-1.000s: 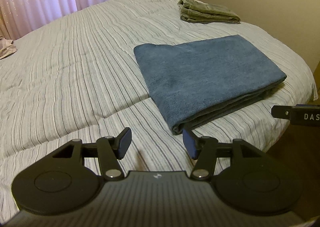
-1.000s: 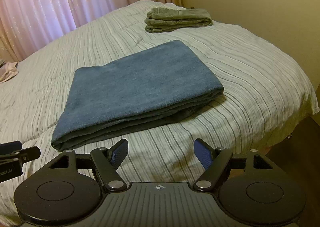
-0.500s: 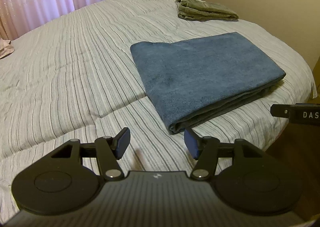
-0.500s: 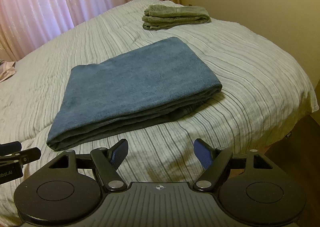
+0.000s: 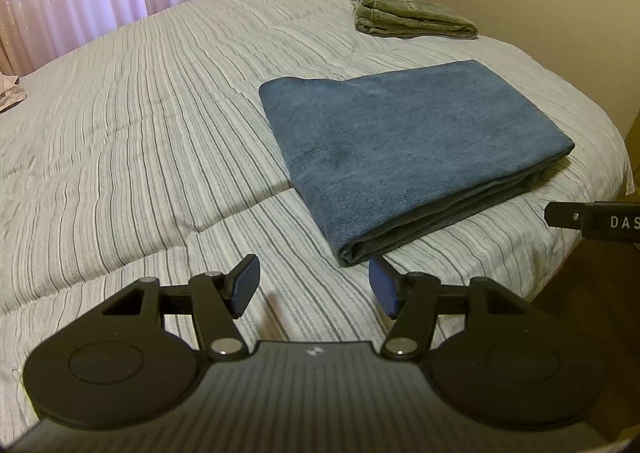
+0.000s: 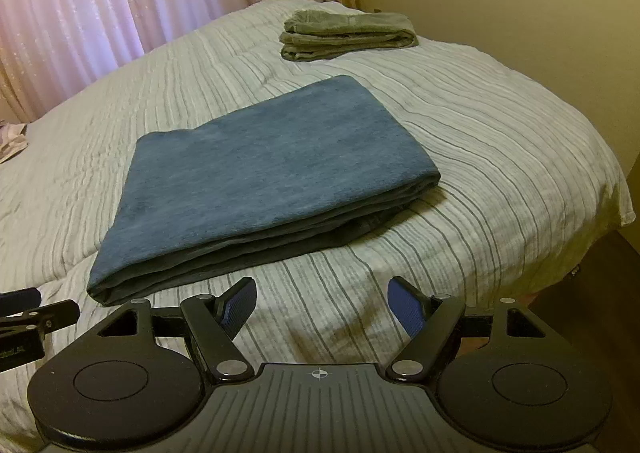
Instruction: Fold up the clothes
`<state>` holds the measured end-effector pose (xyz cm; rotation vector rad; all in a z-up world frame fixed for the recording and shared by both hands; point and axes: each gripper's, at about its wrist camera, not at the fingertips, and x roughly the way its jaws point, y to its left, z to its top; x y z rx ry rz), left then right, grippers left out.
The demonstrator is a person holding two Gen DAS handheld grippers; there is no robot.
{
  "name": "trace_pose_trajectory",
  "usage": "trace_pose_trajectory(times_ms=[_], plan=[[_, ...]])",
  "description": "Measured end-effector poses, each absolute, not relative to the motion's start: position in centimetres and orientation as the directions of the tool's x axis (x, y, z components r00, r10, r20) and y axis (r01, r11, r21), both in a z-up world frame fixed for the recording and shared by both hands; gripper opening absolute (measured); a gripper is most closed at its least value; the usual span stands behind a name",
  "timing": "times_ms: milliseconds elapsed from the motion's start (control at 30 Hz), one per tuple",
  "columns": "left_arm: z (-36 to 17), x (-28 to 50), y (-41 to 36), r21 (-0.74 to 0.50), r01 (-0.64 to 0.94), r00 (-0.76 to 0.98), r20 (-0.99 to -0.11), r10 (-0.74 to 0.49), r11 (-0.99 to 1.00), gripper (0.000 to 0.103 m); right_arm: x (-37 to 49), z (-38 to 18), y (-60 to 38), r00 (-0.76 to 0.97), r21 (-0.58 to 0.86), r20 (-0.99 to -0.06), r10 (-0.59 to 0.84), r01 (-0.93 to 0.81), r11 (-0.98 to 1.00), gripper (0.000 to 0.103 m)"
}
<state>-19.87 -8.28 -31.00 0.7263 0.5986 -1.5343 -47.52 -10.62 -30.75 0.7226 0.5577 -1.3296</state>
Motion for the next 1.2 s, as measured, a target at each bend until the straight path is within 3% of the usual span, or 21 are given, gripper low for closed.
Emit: trace_pose_trajectory(times_ms=[133, 300, 433, 533, 800, 900, 1200], plan=[[-31.1, -19.5, -8.4, 0.024, 0.996, -0.041, -0.747, -0.663, -0.089, 0.058, -48.0, -31.0, -10.8, 0.173, 0.169, -0.729, -0.663, 0.983, 0.070, 0.075], [-31.3, -18.5, -8.6, -0.029, 0.997, -0.071, -0.746, -0.663, -0.074, 0.058, -50.9, -31.5, -11.0, 0.253, 0.344, -0.674, -0.694, 0.939, 0.008, 0.075], [-31.4, -17.2, -9.2, -0.101, 0.994, -0.105, -0.741, -0.663, -0.044, 0.058, -56.1, -33.4, -11.5, 0.421, 0.711, -0.512, -0.749, 0.697, -0.094, 0.075], [-31.5, -16.2, -10.0, -0.168, 0.985, -0.145, -0.732, -0.666, -0.029, 0.058, -58.7, -35.7, -12.3, 0.485, 0.857, -0.412, -0.772, 0.495, -0.146, 0.075], [-33.0, -13.5, -14.4, -0.364, 0.928, -0.225, -0.717, -0.660, 0.079, 0.054, -60.3, -38.3, -15.9, 0.454, 0.897, -0.396, -0.798, 0.376, -0.232, 0.075], [-33.9, -12.6, -16.6, -0.445, 0.888, -0.265, -0.706, -0.657, 0.119, 0.054, -60.4, -39.4, -17.0, 0.460, 0.897, -0.412, -0.786, 0.356, -0.262, 0.062], [-37.3, -10.6, -20.9, -0.612, 0.763, -0.367, -0.675, -0.640, 0.208, 0.052, -60.0, -38.6, -17.4, 0.479, 0.889, -0.414, -0.774, 0.398, -0.229, 0.061]])
